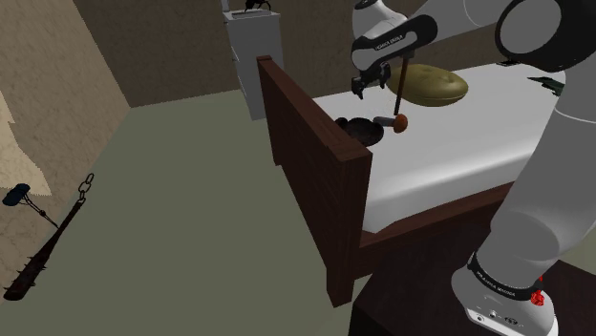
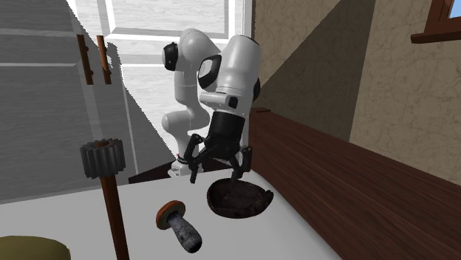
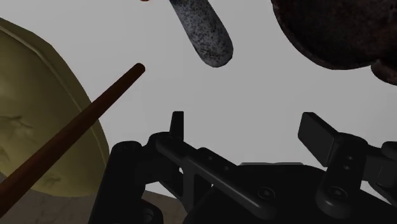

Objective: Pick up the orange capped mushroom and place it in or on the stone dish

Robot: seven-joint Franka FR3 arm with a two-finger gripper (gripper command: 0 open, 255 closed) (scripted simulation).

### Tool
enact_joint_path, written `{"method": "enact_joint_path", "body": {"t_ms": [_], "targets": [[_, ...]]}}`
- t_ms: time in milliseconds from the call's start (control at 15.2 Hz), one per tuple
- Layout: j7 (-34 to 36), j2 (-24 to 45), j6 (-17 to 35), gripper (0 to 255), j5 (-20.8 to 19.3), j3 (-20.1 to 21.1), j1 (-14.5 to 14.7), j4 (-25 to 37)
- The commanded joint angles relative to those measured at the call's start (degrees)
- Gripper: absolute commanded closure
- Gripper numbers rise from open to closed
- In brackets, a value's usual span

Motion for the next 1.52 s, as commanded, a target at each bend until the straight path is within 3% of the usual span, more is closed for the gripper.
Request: {"method": "enact_joint_path", "body": {"t_ms": [0,396,858,924,1452], "targets": [[0.14,1.20,0.86,0,-0.13,-0.33,-0.35,0.79],[0.27,3.40,4.36,0,-0.35,-0.87,-1.12,-0.27],[0.27,3.41,4.35,0,-0.35,-0.87,-1.12,-0.25],[0.27,3.41,4.35,255,-0.35,-0.87,-1.12,-0.25],[0.27,3.41,4.35,255,-0.35,-0.87,-1.12,-0.25]]}}
